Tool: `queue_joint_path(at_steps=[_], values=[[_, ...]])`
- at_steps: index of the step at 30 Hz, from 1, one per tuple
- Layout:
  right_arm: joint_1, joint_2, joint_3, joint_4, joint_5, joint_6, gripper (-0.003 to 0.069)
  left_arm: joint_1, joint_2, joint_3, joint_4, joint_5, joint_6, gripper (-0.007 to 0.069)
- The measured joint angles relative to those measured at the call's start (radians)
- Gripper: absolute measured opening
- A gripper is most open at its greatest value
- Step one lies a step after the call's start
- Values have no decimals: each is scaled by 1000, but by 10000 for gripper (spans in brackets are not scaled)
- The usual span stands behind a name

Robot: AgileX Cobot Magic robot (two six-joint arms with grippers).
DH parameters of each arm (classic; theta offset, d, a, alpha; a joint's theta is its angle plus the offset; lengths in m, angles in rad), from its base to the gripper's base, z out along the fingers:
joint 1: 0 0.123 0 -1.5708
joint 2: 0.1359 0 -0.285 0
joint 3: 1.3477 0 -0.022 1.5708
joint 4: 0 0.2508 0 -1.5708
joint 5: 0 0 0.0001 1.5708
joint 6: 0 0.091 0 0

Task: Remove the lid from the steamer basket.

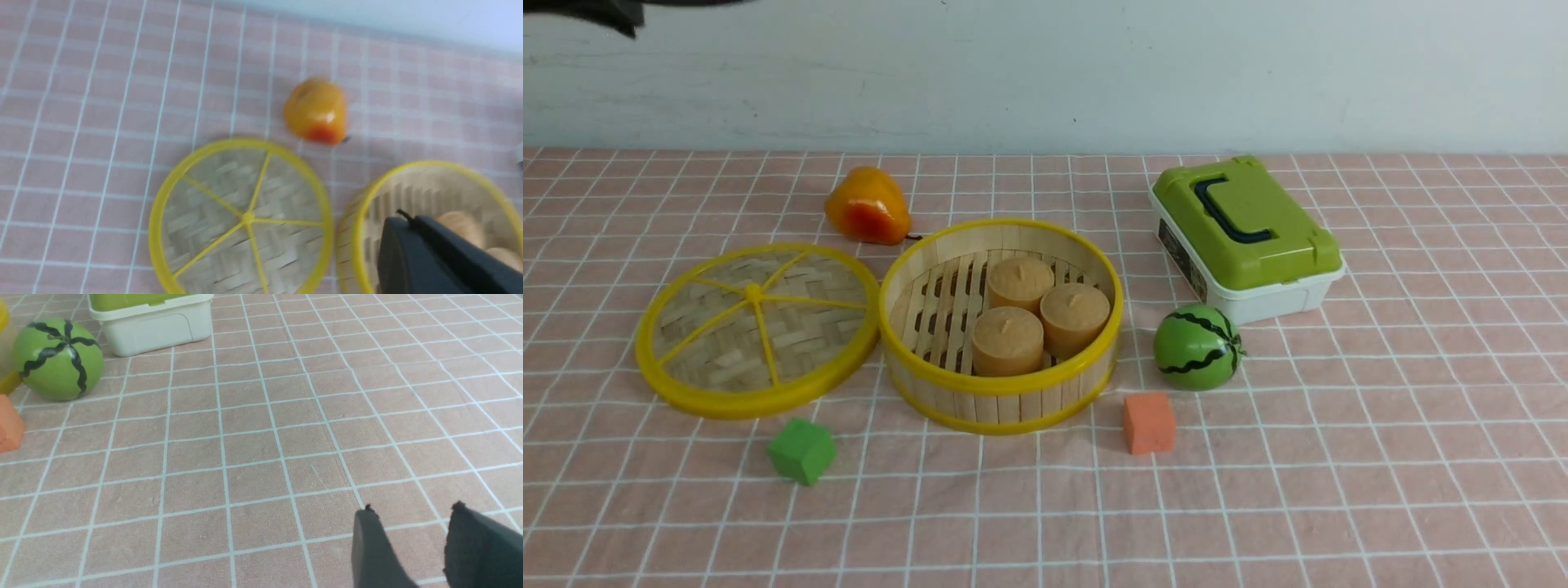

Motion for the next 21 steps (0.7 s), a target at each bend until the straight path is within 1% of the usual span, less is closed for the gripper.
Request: queue_joint_path(at_steps=[4, 6, 7, 8, 9, 10, 14, 18, 19, 21], values=[[0, 0, 0, 0, 0, 0, 241, 0, -194, 196, -6, -76, 4, -13], [0, 0, 0, 0, 0, 0, 241, 0, -316, 348, -8, -145, 4, -13], [0, 0, 0, 0, 0, 0, 241, 0, -326, 380, -8, -161, 4, -13], [0, 0, 0, 0, 0, 0, 241, 0, -397, 513, -13, -226, 4, -13], [0, 0, 0, 0, 0, 0, 241, 0, -438, 594, -18, -263, 4, -13], [0, 0, 0, 0, 0, 0, 241, 0, -446, 610, -19, -269, 4, -13], [0, 0, 0, 0, 0, 0, 241, 0, -602, 935, -36, -392, 23, -13], [0, 0, 0, 0, 0, 0, 241, 0, -719, 1105, -52, -477, 79, -13], [0, 0, 0, 0, 0, 0, 241, 0, -725, 1120, -53, -484, 81, -13], [0, 0, 0, 0, 0, 0, 241, 0, -804, 1196, -84, -515, 97, -13]])
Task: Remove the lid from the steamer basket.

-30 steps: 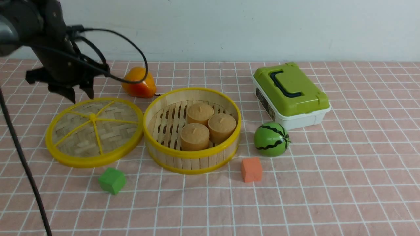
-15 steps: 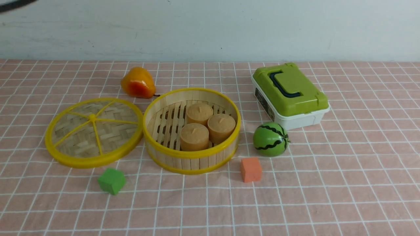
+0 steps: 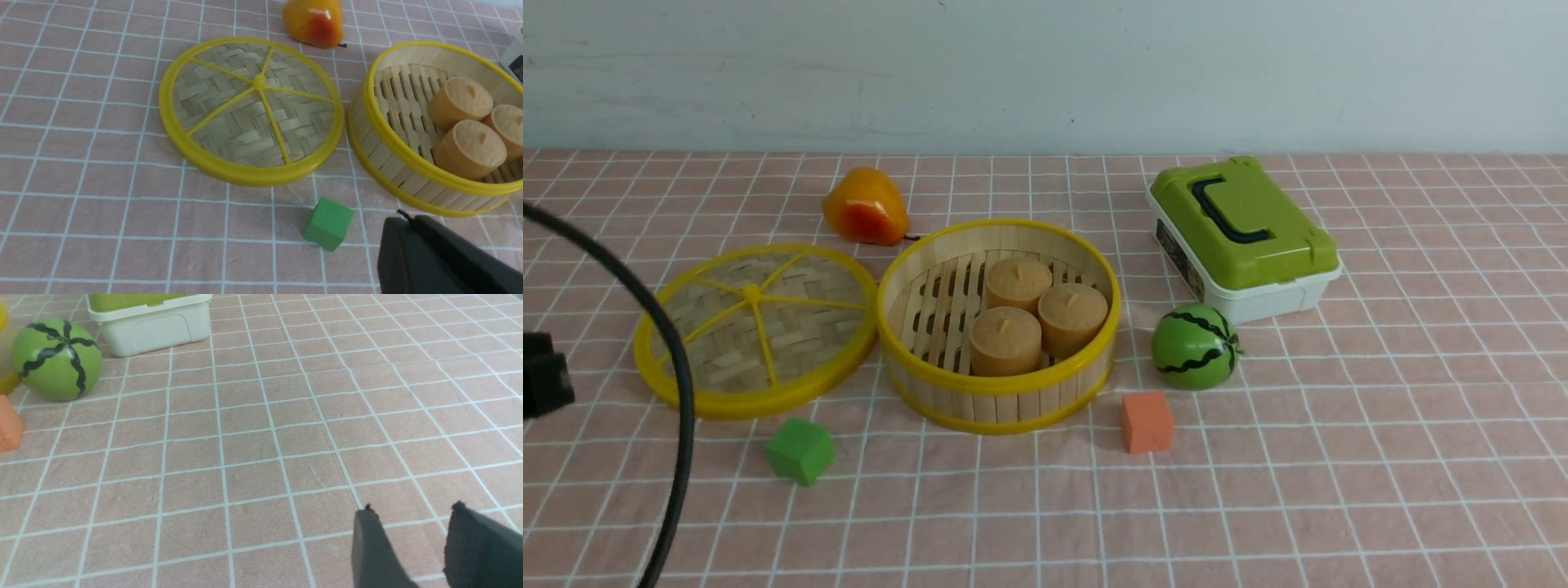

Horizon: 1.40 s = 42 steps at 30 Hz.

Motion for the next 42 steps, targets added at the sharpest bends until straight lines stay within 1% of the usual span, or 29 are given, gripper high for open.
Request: queue_joint_path(at_steps=[2, 3, 7, 11, 15, 16, 18, 21, 22, 24, 25, 26, 29, 33, 42], values=[[0, 0, 0, 0, 0, 0, 241, 0, -33, 21, -23, -4, 0, -13], [0, 0, 0, 0, 0, 0, 241, 0, -75, 50, -56, -3, 0, -13], [0, 0, 0, 0, 0, 0, 241, 0, -110, 86, -101, 15, 0, -13], [0, 0, 0, 0, 0, 0, 241, -18, -110, 103, -107, 38, 0, -13], [0, 0, 0, 0, 0, 0, 241, -32, -126, 113, -71, 35, 0, -13], [0, 0, 0, 0, 0, 0, 241, -39, -167, 141, -44, 7, 0, -13], [0, 0, 0, 0, 0, 0, 241, -40, -212, 174, -30, -17, 0, -13], [0, 0, 0, 0, 0, 0, 241, -41, -377, 309, 2, -140, 0, -13], [0, 0, 0, 0, 0, 0, 241, -41, -398, 318, 5, -148, 0, -13], [0, 0, 0, 0, 0, 0, 241, -41, -541, 450, 25, -252, 0, -13], [0, 0, 0, 0, 0, 0, 241, -41, -541, 460, 26, -252, 0, -13], [0, 0, 0, 0, 0, 0, 241, -41, -613, 518, 37, -292, 0, -13], [0, 0, 0, 0, 0, 0, 241, -40, -687, 610, 44, -316, 0, -13], [0, 0, 0, 0, 0, 0, 241, -40, -697, 654, 47, -306, 0, -13], [0, 0, 0, 0, 0, 0, 241, -40, -697, 659, 63, -120, 0, -13]])
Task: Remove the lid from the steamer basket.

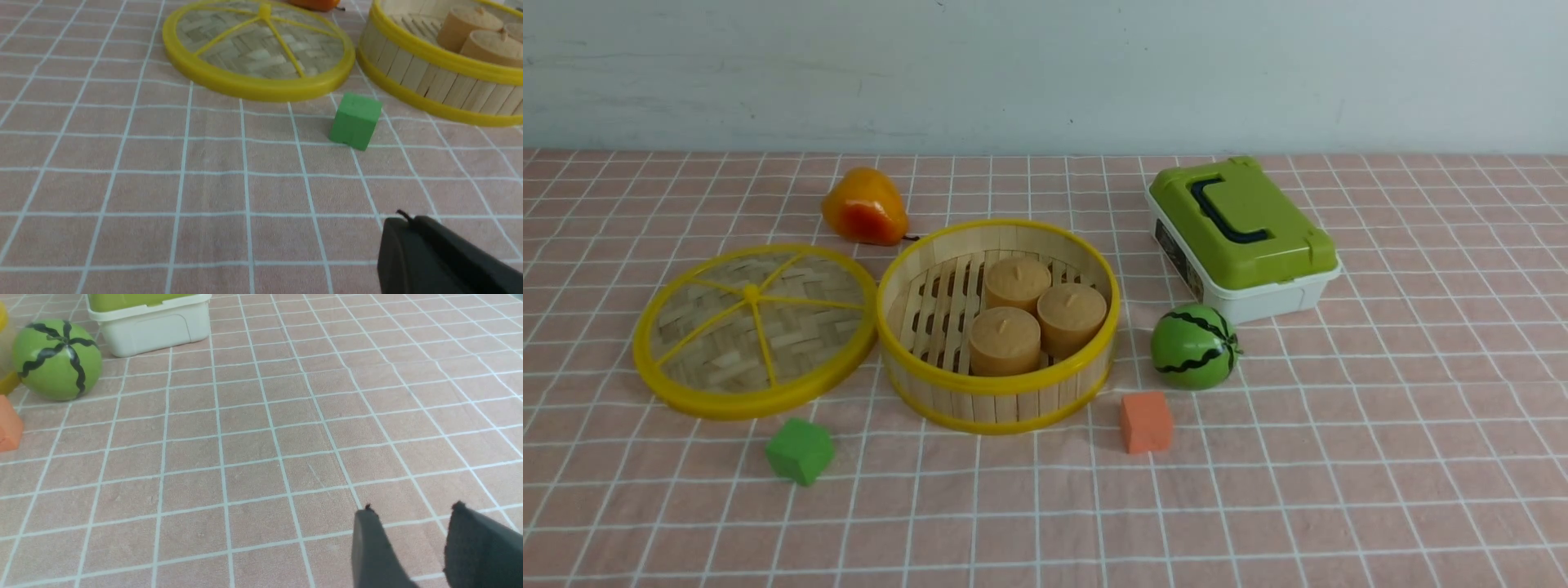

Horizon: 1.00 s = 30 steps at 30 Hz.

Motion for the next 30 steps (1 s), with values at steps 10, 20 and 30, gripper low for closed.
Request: queue_joint_path(at_steps=[10, 20, 30], values=[[0, 0, 0, 0, 0, 0, 241, 0, 0, 0, 0, 11, 0, -13], [0, 0, 0, 0, 0, 0, 241, 0, 0, 0, 0, 11, 0, -12], [0, 0, 0, 0, 0, 0, 241, 0, 0, 0, 0, 11, 0, -5]])
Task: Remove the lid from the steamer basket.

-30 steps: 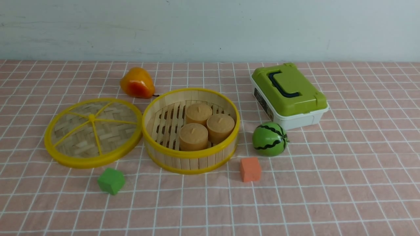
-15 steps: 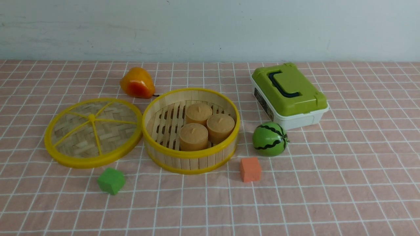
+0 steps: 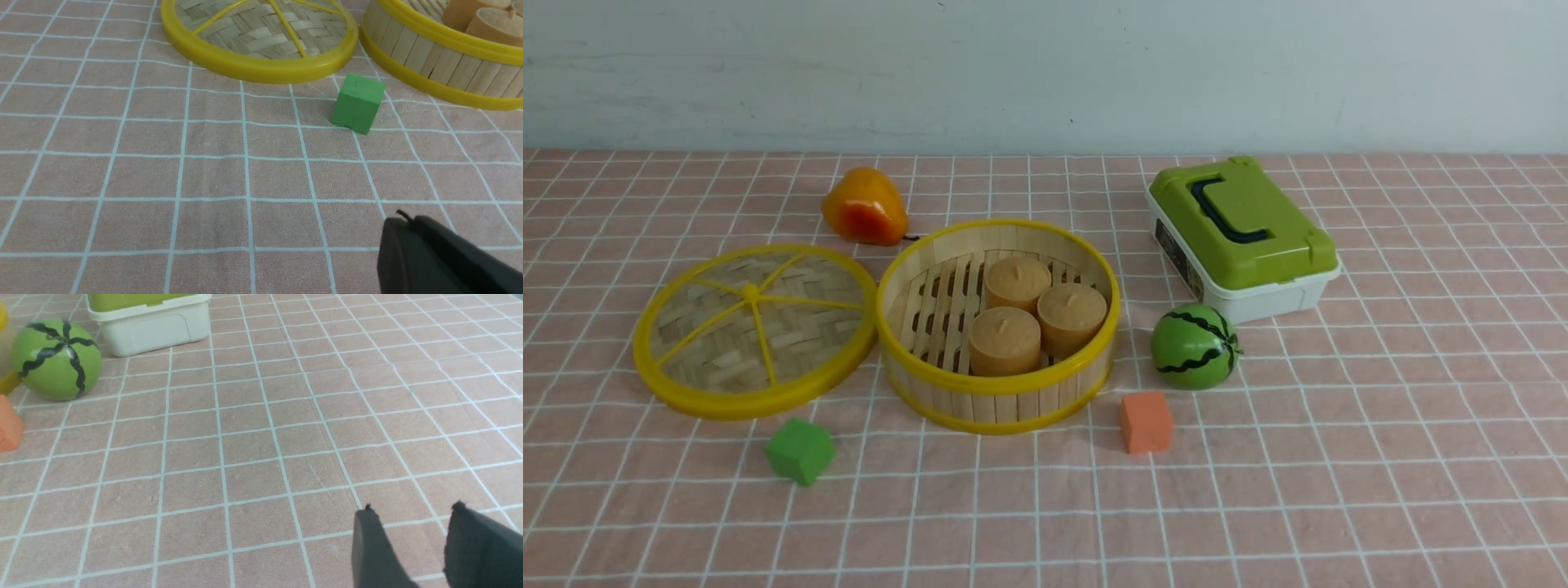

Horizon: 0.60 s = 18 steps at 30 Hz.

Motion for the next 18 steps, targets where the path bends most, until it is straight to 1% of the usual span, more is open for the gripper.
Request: queue_joint_path(at_steps=[18], values=[[0, 0, 0, 0, 0, 0, 241, 0, 0, 0, 0, 0, 0, 6]])
